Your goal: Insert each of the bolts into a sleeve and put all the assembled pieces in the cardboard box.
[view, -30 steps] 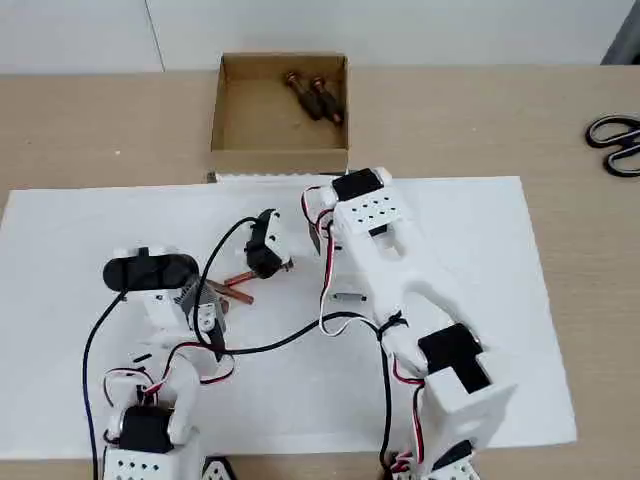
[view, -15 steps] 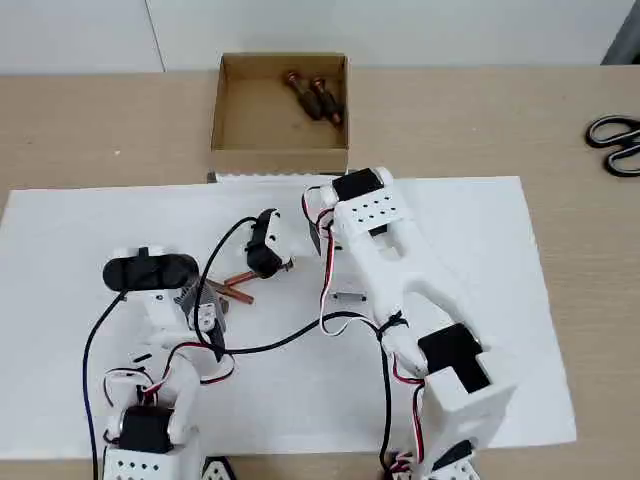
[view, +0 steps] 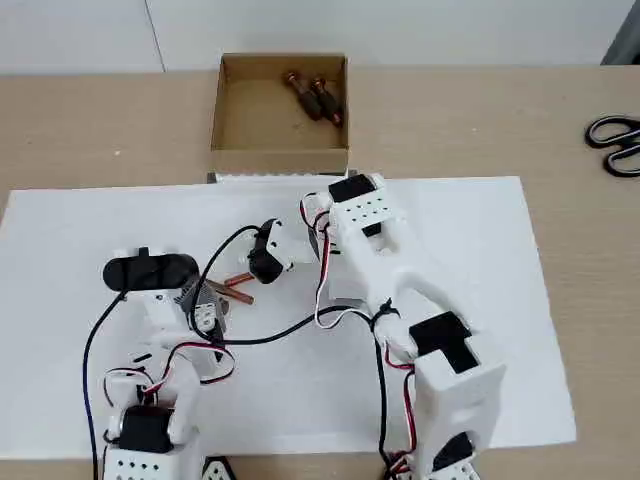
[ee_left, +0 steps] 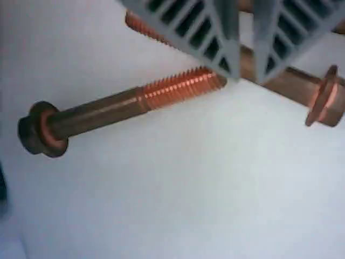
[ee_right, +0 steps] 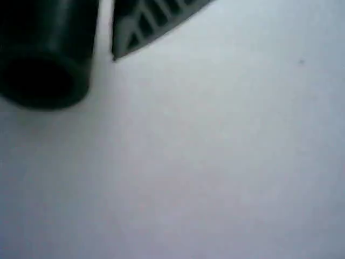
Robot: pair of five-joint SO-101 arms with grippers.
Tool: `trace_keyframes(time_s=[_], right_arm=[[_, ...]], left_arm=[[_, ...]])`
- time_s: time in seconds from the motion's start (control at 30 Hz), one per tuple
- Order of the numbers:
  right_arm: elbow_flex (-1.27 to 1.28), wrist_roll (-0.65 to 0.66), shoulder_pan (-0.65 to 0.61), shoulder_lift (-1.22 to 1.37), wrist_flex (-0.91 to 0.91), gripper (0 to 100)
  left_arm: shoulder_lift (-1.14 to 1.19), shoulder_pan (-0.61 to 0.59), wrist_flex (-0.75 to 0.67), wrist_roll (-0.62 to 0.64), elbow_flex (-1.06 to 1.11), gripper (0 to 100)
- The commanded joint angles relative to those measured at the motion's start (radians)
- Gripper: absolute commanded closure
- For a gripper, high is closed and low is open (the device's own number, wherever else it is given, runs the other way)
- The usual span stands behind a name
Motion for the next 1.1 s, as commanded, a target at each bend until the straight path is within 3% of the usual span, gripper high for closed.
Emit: trace_keyframes(time_s=[0.0,0.17,0.57,0.87,1.07], right_arm=[[-0.002,0.005,0.004,0.028,-0.048,86.3],[-0.002,0.003,0.005,0.073,-0.064,99.0],[-0.006,-0.072,0.002,-0.134,-0.030,98.4],[-0.006,-0.311,0.012,-0.384,0.082,98.9],[-0.006,-0.468,0.105,-0.512,0.157,99.1]], left_arm=[[-0.009,-0.006,-0.009,0.006,-0.002,99],[-0.009,-0.006,-0.009,0.006,-0.002,99],[-0.009,-0.006,-0.014,0.006,-0.002,99],[-0.009,-0.002,-0.014,0.003,-0.002,99],[-0.008,-0.006,-0.014,-0.006,-0.008,99]])
